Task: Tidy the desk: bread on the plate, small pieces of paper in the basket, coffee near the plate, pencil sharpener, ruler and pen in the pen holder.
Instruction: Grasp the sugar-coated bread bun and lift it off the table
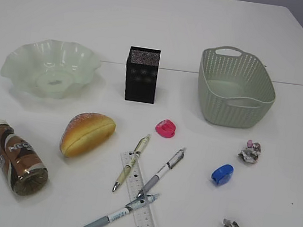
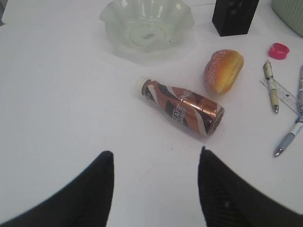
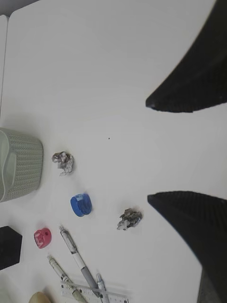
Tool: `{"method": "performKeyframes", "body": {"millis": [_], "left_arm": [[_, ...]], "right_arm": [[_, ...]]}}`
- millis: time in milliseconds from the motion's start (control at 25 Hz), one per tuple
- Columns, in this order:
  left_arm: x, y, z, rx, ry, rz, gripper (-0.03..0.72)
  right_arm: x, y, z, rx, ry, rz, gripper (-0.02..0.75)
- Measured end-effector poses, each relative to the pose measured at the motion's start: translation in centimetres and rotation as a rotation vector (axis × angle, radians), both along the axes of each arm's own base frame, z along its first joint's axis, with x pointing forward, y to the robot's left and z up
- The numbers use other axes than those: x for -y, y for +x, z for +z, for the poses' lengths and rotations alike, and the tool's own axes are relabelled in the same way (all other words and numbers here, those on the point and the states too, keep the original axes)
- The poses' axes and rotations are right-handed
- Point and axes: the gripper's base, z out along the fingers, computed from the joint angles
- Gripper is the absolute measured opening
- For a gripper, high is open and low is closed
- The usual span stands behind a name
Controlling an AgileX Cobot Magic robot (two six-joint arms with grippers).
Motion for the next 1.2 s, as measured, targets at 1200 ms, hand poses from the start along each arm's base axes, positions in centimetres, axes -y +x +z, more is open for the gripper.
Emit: {"method": "performKeyframes", "body": {"millis": [1200], "left_arm": [[0.56, -0.08, 0.04, -0.005, -0.057, -0.039, 0.416]], "right_arm": [[-0.05, -0.01, 0.0, -0.001, 0.004, 0.003, 0.398]]}}
